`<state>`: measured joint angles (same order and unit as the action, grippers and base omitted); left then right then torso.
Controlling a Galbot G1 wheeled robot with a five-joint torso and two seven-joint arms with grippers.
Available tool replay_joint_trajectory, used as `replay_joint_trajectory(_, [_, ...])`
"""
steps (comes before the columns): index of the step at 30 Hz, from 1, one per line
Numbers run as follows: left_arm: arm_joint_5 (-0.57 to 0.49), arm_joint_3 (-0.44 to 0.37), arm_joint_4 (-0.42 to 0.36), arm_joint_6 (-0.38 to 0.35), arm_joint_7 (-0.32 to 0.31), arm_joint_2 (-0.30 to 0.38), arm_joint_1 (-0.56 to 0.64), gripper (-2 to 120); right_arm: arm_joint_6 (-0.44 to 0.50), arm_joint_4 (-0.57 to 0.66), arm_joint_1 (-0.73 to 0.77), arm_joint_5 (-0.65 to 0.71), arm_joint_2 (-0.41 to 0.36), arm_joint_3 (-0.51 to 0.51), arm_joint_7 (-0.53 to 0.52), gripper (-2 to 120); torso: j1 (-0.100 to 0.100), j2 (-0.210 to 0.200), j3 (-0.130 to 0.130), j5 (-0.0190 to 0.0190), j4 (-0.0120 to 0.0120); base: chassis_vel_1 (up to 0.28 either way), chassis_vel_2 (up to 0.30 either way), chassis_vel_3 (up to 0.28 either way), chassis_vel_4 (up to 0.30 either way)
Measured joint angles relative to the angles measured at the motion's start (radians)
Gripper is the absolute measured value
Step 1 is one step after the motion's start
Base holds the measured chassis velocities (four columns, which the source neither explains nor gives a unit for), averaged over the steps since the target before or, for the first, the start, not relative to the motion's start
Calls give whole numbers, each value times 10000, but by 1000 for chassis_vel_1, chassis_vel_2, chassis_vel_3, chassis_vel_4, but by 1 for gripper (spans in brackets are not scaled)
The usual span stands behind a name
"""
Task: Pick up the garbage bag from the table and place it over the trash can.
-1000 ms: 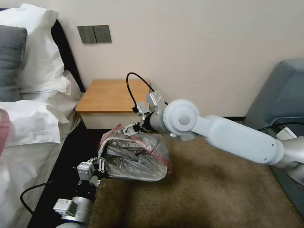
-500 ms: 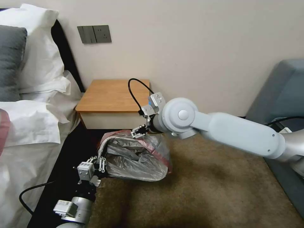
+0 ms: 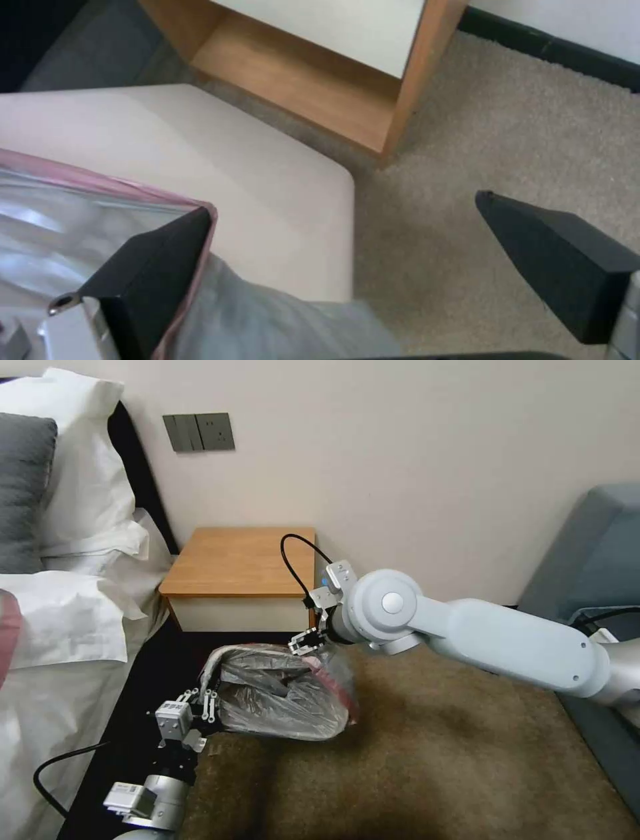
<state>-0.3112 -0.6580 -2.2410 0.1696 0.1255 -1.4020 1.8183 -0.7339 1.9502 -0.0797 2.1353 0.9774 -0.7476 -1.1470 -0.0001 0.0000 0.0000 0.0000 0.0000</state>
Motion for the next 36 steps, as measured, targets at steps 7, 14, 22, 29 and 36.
replay_joint_trajectory(7, [-564, -200, -42, -162, 51, 6, 19, 8, 0, 52, 86, -34, -262, 107, -2, 100, 0, -1, 0, 0, 1, 0, 0, 0, 0])
replay_joint_trajectory(14, [-1166, -574, -148, -298, 231, 22, 41, 8, 0, 259, 244, -61, -912, 258, 153, 100, 0, 0, -1, 1, -1, 0, 0, 0, 0])
replay_joint_trajectory(22, [-1871, -799, -242, -496, 381, 52, 106, 8, 0, 424, 800, -270, -1343, 655, 272, 100, 0, 0, 0, 1, 1, 0, 0, 0, 0])
replay_joint_trajectory(29, [-3477, -901, -355, -1318, 133, 74, 148, 8, 6, 1094, 2529, -1120, -1973, 2445, 1161, 100, 0, 0, 0, 0, 3, 0, 0, 0, 0])
replay_joint_trajectory(36, [-4808, -1043, -312, -1994, -285, 180, 111, 8, 894, 2287, 5622, -4877, -3614, 4087, 4712, 100, 0, 0, -2, 4, -4, 0, 0, 0, 0])
